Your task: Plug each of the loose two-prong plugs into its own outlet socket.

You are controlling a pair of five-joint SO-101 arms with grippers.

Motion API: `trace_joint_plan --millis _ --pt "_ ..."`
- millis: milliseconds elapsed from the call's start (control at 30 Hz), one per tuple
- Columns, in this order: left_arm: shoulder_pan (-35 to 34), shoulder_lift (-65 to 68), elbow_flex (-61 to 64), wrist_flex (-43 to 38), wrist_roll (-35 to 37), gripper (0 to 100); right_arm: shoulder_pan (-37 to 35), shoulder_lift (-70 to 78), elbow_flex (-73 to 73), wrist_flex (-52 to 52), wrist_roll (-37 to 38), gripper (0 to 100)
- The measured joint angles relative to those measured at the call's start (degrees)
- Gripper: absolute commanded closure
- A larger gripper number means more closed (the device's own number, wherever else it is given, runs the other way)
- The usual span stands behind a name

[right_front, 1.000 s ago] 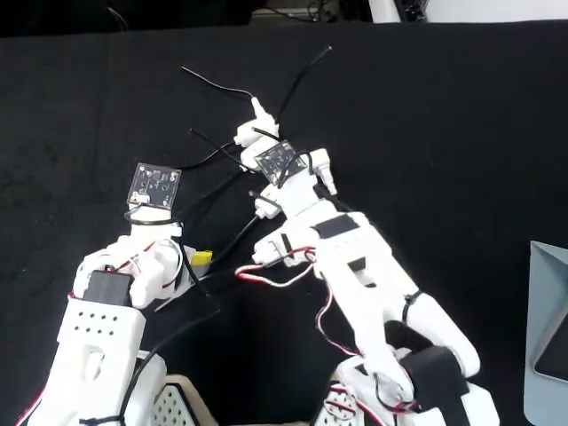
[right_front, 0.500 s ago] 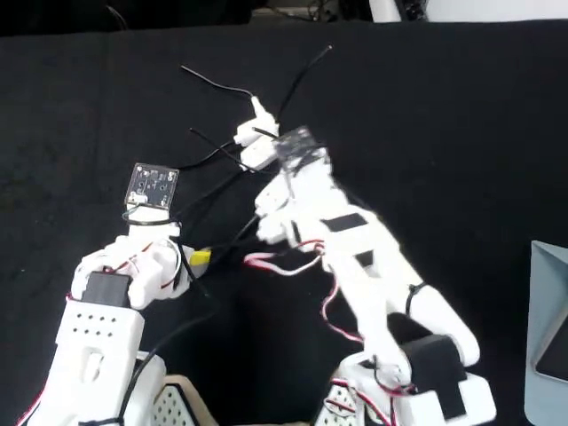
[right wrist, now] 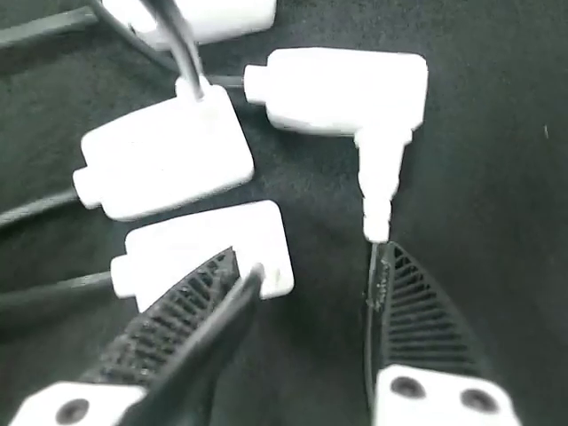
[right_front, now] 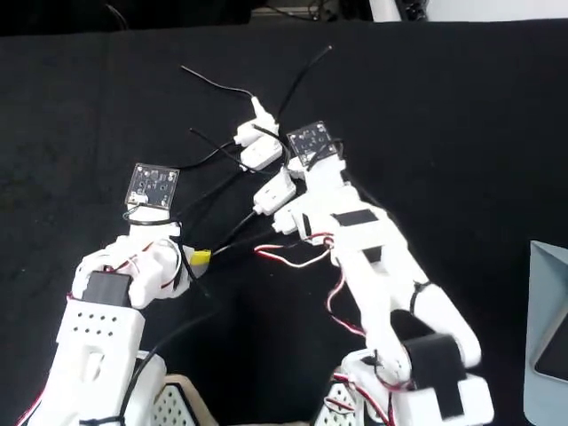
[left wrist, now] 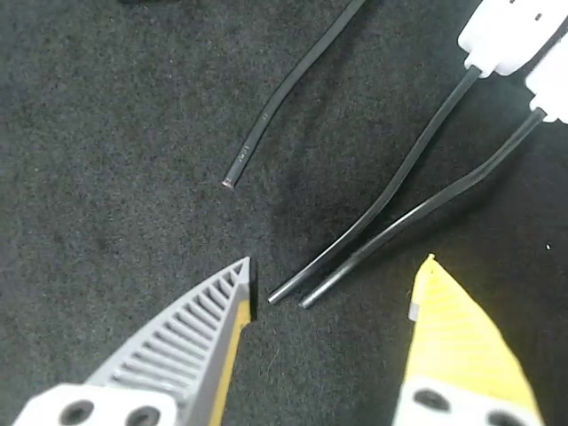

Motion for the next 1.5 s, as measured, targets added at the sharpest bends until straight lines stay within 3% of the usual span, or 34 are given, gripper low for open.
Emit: trace_joint_plan --millis 267,367,500,800,1000,1267,1500 --pt "0.0 0.0 0.0 0.0 0.0 71 -2.1 -22.9 -0.1 22.6 -0.1 77.1" --pt "0.0 -1.6 0.0 0.0 0.0 79 -3.4 -30.1 1.8 27.1 -3.3 86.5" --pt "-0.2 -8.3 0.0 0.3 1.5 97 -3.9 -37.6 7.3 28.2 -5.6 98.9" --pt "-0.6 -31.3 5.9 4.5 1.6 97 -1.1 -54.1 20.2 28.4 -8.2 98.7" --pt "-7.0 -42.8 15.1 4.6 1.5 97 1.8 -68.7 30.8 28.4 -9.2 98.6" --pt "-11.9 -43.3 22.8 4.6 -3.4 97 2.0 -86.6 42.1 28.6 -9.8 98.6" --pt "-12.0 -43.5 27.3 4.6 -7.7 97 2.0 -88.1 42.2 35.7 -11.3 98.4"
